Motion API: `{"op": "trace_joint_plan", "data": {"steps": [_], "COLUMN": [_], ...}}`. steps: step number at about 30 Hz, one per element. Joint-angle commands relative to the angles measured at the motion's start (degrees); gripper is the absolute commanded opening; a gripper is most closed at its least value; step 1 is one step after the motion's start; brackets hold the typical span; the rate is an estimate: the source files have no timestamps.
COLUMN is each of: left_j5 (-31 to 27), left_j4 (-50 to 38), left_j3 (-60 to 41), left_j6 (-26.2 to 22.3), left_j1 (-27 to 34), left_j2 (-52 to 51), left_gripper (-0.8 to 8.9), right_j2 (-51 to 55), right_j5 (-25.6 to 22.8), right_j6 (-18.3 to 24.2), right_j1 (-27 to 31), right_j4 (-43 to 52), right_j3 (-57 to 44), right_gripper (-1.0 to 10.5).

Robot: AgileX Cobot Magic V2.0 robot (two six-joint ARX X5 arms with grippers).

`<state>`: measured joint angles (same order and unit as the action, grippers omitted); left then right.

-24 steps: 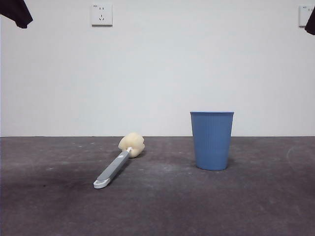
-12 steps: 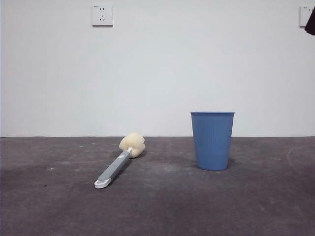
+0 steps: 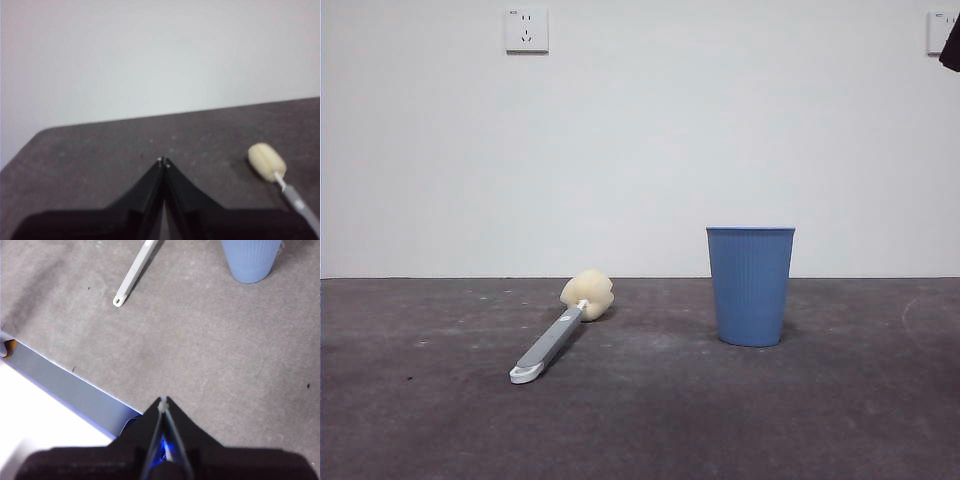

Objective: Pick up the cup brush,pick up the cup,insert the brush into the cup,clean the cup,put the cup brush back,put the cup back to the fixed position on the table

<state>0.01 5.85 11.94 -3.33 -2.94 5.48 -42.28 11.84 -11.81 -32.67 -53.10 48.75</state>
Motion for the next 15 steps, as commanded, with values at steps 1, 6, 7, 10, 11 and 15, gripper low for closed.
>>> {"op": "trace_joint_plan", "data": {"steps": [1,6,7,10,11,15], "left_j5": [0.13,0.13,0.13,0.15,0.17,0.37], "left_j4": [-0.90,-1.07,-1.29,-1.31,-1.05,2.56], "left_j3": [-3.34,-8.48,-9.16,-10.93,-11.34,-11.76], "left_j6": [1.42,3.63,3.96,5.16,5.38,6.88], "left_j1": [0.76,1.18,1.16,1.16,1.16,1.16], "left_j2": [-2.01,-5.29,-5.38,-5.38,-5.38,-5.38], "left_gripper": [-0.03,-0.03,-0.03,-0.03,-0.03,-0.03], "right_j2": [0.04,0.04,0.04,0.04,0.04,0.04], "right_j5": [-0.15,-0.15,-0.17,-0.15,-0.15,-0.17], "right_j6": [-0.33,-0.33,-0.31,-0.31,-0.33,-0.33], "right_j1": [-0.07,-0.07,-0.07,-0.07,-0.07,-0.07], "right_j4": [0.28,0.26,0.28,0.28,0.28,0.28], "right_j3": [0.17,0.17,0.17,0.17,0.17,0.17], "right_gripper": [0.0,0.0,0.0,0.0,0.0,0.0]}}
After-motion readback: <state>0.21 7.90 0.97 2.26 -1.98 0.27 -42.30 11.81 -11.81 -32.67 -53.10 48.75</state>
